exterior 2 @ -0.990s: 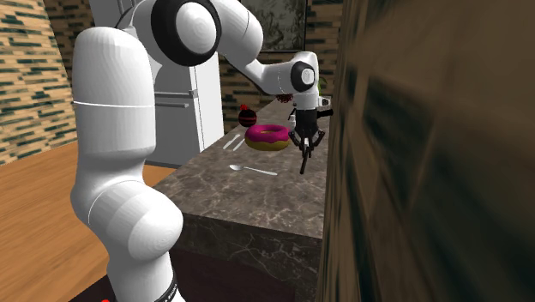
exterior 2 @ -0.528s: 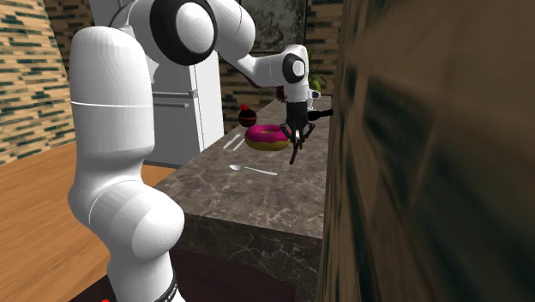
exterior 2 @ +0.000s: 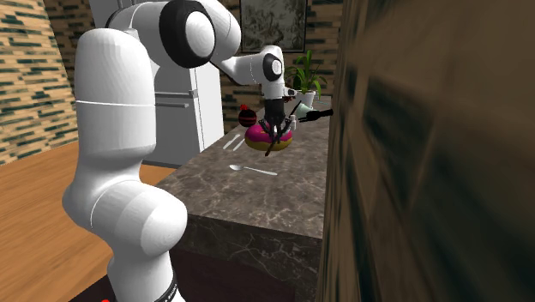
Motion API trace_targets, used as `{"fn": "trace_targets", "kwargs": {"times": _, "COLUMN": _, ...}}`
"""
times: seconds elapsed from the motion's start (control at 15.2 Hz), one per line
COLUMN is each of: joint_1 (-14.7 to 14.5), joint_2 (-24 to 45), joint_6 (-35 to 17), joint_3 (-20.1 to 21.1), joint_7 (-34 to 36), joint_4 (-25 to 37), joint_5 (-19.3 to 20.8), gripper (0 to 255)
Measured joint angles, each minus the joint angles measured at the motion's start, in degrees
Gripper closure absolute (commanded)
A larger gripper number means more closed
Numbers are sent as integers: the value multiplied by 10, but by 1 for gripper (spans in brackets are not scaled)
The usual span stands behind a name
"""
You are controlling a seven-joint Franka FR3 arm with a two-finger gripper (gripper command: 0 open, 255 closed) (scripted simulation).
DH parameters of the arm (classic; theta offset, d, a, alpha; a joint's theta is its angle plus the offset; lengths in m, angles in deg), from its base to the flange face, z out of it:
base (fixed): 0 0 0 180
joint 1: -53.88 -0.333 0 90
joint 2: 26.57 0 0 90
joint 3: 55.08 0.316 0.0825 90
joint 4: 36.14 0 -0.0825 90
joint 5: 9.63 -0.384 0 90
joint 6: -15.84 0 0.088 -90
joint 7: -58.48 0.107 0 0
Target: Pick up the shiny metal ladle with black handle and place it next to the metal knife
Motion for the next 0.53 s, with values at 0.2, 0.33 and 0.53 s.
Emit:
{"fn": "trace_targets", "kwargs": {"times": 0.2, "joint_1": -23, "joint_2": 12, "joint_6": 11, "joint_3": 16, "joint_7": 37, "joint_4": 19, "joint_5": -1, "gripper": 255}}
{"fn": "trace_targets", "kwargs": {"times": 0.33, "joint_1": -37, "joint_2": 24, "joint_6": 24, "joint_3": 25, "joint_7": 60, "joint_4": 41, "joint_5": -2, "gripper": 255}}
{"fn": "trace_targets", "kwargs": {"times": 0.53, "joint_1": -60, "joint_2": 50, "joint_6": 35, "joint_3": 39, "joint_7": 94, "joint_4": 75, "joint_5": -2, "gripper": 255}}
